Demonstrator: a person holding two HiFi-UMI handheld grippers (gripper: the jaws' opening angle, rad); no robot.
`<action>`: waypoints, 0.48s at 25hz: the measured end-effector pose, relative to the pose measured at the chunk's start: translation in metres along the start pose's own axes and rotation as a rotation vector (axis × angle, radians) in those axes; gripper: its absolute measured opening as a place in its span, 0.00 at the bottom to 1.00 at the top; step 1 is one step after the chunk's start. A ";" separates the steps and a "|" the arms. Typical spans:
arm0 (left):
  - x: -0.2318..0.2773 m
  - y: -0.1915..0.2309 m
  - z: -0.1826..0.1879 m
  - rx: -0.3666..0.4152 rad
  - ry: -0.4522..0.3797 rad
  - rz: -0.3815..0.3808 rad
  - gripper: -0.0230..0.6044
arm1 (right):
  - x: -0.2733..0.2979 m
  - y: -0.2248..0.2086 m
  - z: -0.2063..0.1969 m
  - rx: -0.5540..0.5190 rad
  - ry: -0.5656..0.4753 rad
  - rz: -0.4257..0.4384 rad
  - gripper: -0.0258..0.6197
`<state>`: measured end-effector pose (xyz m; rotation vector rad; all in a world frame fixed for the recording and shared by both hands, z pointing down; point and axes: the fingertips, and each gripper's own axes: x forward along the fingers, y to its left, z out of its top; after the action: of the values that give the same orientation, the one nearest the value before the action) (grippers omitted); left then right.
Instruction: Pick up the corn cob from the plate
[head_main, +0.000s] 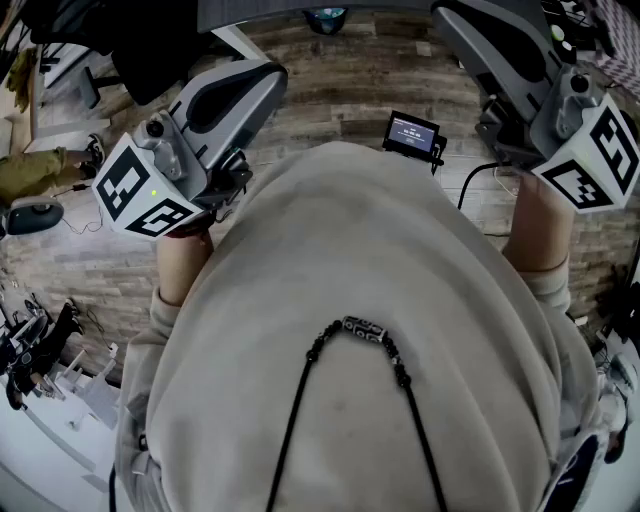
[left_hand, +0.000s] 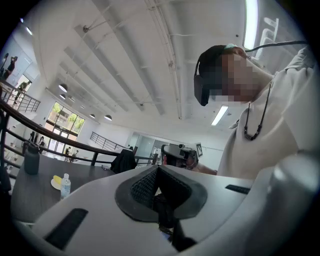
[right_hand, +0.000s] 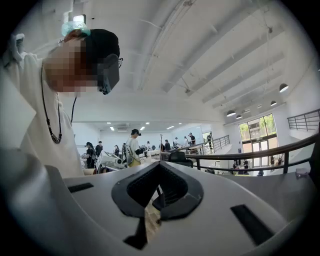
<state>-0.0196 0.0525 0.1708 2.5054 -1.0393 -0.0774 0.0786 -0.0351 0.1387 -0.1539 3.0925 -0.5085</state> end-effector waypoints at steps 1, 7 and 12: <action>-0.002 -0.001 0.005 0.016 -0.019 0.012 0.04 | -0.001 0.001 0.000 0.003 -0.004 -0.004 0.06; -0.002 -0.001 0.023 0.034 -0.073 0.058 0.04 | -0.006 0.006 -0.002 0.031 -0.015 0.010 0.06; 0.008 -0.005 0.029 0.013 -0.047 0.068 0.04 | -0.017 0.002 0.003 0.102 -0.049 0.015 0.06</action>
<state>-0.0169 0.0398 0.1437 2.4886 -1.1462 -0.1109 0.0951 -0.0321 0.1350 -0.1396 3.0098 -0.6506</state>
